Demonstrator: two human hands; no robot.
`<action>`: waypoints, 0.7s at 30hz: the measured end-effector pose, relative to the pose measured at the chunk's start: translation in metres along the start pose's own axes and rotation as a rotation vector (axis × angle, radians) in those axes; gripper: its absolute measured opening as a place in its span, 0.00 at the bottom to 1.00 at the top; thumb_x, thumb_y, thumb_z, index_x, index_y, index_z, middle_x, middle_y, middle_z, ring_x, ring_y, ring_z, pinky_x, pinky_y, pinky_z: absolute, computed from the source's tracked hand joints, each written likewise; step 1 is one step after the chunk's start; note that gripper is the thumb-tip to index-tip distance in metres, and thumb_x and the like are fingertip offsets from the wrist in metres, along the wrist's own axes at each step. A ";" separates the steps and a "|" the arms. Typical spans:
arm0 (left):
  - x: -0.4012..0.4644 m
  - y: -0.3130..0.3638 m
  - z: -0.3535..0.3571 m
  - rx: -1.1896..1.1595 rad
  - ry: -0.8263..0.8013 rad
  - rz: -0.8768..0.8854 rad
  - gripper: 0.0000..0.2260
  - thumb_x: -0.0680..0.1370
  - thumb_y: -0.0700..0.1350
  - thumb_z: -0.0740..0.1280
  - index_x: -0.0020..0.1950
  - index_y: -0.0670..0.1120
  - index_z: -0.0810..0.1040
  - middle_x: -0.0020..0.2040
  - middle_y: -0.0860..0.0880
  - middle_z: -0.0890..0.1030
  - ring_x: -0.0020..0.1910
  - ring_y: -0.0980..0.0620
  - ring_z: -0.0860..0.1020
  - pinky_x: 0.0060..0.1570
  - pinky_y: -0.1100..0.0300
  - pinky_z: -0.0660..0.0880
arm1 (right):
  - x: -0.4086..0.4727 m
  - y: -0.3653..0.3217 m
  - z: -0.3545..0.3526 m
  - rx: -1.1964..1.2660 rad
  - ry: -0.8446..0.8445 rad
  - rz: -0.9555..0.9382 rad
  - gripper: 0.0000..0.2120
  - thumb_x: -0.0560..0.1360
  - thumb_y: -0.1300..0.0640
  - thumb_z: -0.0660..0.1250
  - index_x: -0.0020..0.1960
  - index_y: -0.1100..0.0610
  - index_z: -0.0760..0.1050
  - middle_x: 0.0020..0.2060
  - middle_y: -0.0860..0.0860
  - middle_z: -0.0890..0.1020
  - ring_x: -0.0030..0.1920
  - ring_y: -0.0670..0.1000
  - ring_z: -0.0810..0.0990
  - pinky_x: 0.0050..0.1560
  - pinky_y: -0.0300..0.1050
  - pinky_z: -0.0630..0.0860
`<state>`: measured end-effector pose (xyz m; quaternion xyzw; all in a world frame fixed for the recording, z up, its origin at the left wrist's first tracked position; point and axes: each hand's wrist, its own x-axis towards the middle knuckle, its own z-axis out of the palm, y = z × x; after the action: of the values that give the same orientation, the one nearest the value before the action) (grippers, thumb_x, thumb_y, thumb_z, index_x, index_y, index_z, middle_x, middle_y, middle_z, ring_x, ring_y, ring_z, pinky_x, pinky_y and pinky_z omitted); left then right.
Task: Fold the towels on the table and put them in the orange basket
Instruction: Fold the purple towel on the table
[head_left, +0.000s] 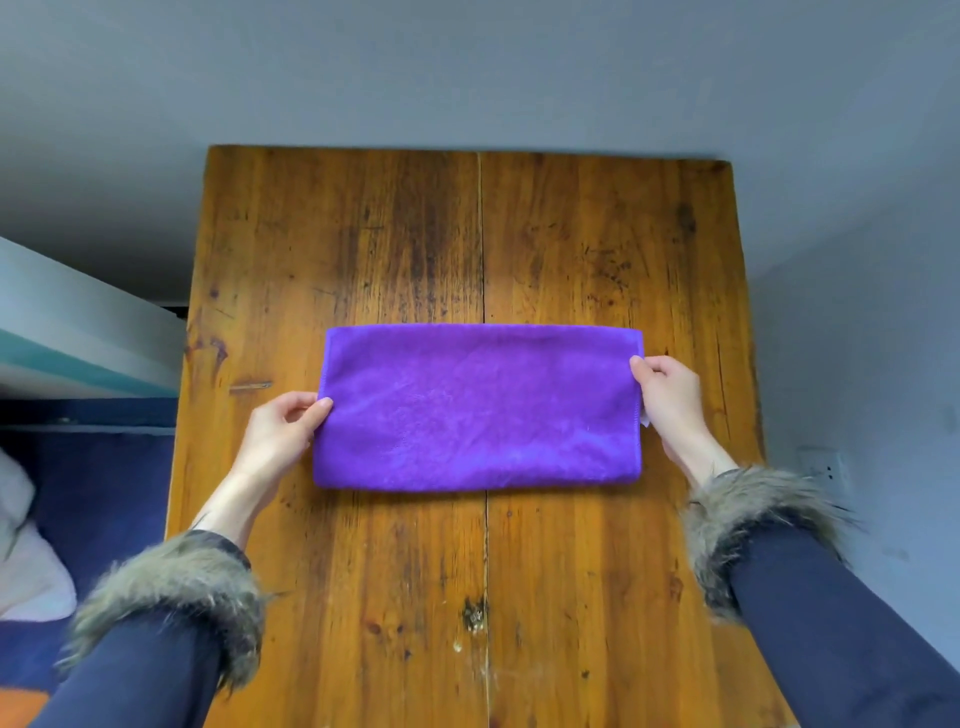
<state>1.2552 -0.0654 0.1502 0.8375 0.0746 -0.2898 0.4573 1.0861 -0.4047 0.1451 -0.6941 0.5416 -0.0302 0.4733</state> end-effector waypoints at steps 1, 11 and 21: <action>-0.002 0.000 -0.002 -0.013 0.007 0.014 0.04 0.78 0.41 0.65 0.49 0.42 0.77 0.37 0.52 0.77 0.28 0.62 0.73 0.26 0.75 0.67 | -0.001 0.001 -0.001 0.006 0.024 0.001 0.10 0.77 0.55 0.61 0.44 0.60 0.77 0.36 0.53 0.78 0.37 0.54 0.74 0.35 0.46 0.69; -0.002 -0.012 -0.002 0.006 -0.069 -0.033 0.08 0.78 0.45 0.65 0.53 0.43 0.78 0.41 0.49 0.79 0.36 0.55 0.74 0.29 0.71 0.72 | -0.002 0.007 0.001 0.018 0.001 0.019 0.10 0.77 0.51 0.62 0.49 0.57 0.77 0.46 0.53 0.81 0.48 0.53 0.78 0.48 0.51 0.74; 0.053 0.044 0.022 0.006 0.096 -0.020 0.09 0.75 0.51 0.68 0.43 0.46 0.79 0.27 0.53 0.74 0.29 0.55 0.67 0.26 0.68 0.65 | 0.031 -0.004 0.021 0.042 0.025 0.017 0.14 0.76 0.52 0.64 0.43 0.64 0.77 0.35 0.54 0.77 0.38 0.53 0.74 0.39 0.48 0.70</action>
<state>1.3067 -0.1159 0.1438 0.8509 0.1042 -0.2541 0.4478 1.1135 -0.4154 0.1218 -0.6788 0.5528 -0.0462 0.4812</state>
